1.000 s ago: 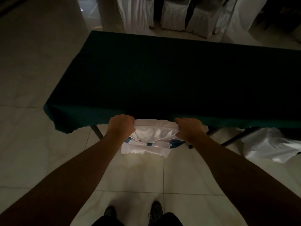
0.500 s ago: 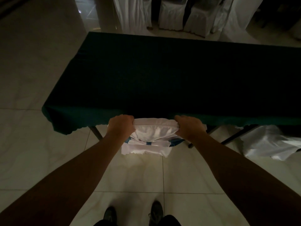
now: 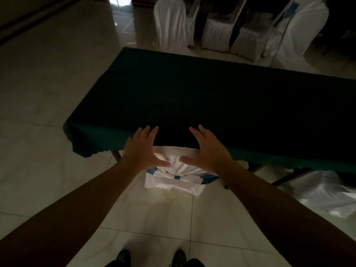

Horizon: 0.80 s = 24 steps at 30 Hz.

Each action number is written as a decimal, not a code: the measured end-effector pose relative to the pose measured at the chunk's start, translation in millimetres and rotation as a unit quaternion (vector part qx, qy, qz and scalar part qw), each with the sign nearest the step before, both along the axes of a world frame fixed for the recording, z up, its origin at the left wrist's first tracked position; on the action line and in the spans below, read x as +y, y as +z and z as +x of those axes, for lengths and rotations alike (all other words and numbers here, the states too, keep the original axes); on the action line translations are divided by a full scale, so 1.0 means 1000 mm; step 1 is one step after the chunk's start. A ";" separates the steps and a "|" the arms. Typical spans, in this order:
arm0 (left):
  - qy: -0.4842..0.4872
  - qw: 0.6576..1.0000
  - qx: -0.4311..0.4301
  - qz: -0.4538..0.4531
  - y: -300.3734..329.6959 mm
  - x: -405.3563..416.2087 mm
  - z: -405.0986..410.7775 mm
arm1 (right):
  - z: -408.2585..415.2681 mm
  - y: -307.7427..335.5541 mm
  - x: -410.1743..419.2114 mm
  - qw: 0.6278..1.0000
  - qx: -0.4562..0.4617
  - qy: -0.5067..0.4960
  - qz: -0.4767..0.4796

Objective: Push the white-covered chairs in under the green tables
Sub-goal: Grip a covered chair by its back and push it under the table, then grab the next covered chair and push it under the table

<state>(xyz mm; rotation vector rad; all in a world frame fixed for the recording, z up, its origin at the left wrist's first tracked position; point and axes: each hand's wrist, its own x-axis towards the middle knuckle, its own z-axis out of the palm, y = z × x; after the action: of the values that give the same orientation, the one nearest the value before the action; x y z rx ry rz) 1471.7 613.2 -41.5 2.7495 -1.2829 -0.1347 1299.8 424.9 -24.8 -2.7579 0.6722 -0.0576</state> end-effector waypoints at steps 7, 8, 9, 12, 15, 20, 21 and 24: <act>0.078 0.996 -0.028 -0.018 0.026 0.046 0.025 | 0.060 0.025 0.027 0.998 0.008 0.040 -0.040; 0.091 0.995 -0.027 -0.020 0.029 0.056 0.030 | 0.070 0.028 0.031 0.998 0.010 0.051 -0.041; 0.103 0.994 -0.026 -0.023 0.032 0.067 0.037 | 0.081 0.031 0.038 0.997 0.013 0.065 -0.039; 0.134 0.990 -0.024 -0.039 0.038 0.104 0.063 | 0.121 0.039 0.066 0.995 0.012 0.099 -0.027; 0.177 0.982 -0.014 -0.063 0.040 0.144 0.101 | 0.175 0.048 0.111 0.991 0.029 0.130 -0.017; 0.204 0.975 -0.003 -0.093 0.045 0.227 0.191 | 0.277 0.065 0.198 0.981 0.037 0.190 -0.006; 0.208 0.974 0.004 -0.095 0.048 0.250 0.215 | 0.301 0.068 0.216 0.980 0.033 0.196 -0.004; 0.216 0.972 0.010 -0.091 0.060 0.312 0.281 | 0.362 0.077 0.263 0.980 0.022 0.198 0.005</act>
<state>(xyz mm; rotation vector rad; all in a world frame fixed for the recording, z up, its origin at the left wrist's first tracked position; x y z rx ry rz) 1753.1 925.1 18.6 2.7756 -0.6279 -0.0073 1661.9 687.6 52.3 -2.8334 0.1212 0.0940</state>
